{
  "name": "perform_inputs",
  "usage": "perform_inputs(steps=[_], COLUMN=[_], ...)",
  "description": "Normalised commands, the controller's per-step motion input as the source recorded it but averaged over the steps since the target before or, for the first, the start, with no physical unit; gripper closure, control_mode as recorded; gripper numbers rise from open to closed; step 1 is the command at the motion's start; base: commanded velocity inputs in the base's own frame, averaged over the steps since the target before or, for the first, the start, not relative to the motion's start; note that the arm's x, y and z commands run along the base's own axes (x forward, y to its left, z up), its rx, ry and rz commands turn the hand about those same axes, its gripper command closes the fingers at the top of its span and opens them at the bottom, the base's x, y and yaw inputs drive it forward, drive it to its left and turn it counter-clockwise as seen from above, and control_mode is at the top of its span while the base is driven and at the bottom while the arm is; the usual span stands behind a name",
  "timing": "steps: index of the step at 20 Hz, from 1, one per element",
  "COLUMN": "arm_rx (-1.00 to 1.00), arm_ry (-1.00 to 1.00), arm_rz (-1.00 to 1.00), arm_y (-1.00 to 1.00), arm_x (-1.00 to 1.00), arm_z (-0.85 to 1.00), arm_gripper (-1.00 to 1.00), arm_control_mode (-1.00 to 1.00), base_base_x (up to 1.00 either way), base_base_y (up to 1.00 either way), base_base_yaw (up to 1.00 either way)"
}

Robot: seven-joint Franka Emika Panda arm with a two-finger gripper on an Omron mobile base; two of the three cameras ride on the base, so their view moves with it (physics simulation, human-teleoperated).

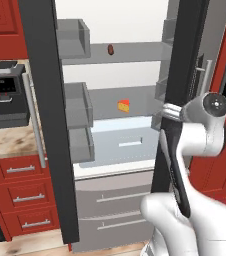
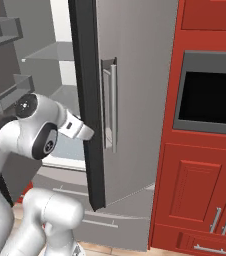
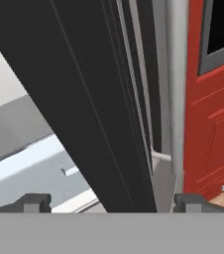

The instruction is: Retrieve the sausage and cheese from the fridge and place them on the cutting board on the counter.

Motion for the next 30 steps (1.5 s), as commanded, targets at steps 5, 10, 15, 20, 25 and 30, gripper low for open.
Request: perform_inputs(steps=[5,10,15,20,25,30], arm_rx=[0.21,0.23,0.34,0.38,0.12,0.08], arm_ry=[0.05,0.0,-0.02,-0.04,-0.23,-0.07], arm_rz=[-0.38,-0.39,-0.2,-0.23,-0.32,-0.55], arm_y=[0.4,0.27,0.17,0.11,0.04,0.09], arm_x=[0.24,0.31,0.42,0.44,0.42,0.38], arm_z=[0.0,0.01,0.01,0.0,-0.06,-0.02], arm_gripper=[-1.0,-1.0,-1.0,-1.0,-1.0,-1.0], arm_control_mode=[-1.0,-1.0,-1.0,-1.0,-1.0,-1.0], base_base_x=[0.0,0.0,0.0,0.0,0.0,0.0], base_base_y=[0.0,0.0,0.0,0.0,0.0,0.0], base_base_yaw=[0.0,0.0,0.0,0.0,0.0,0.0])
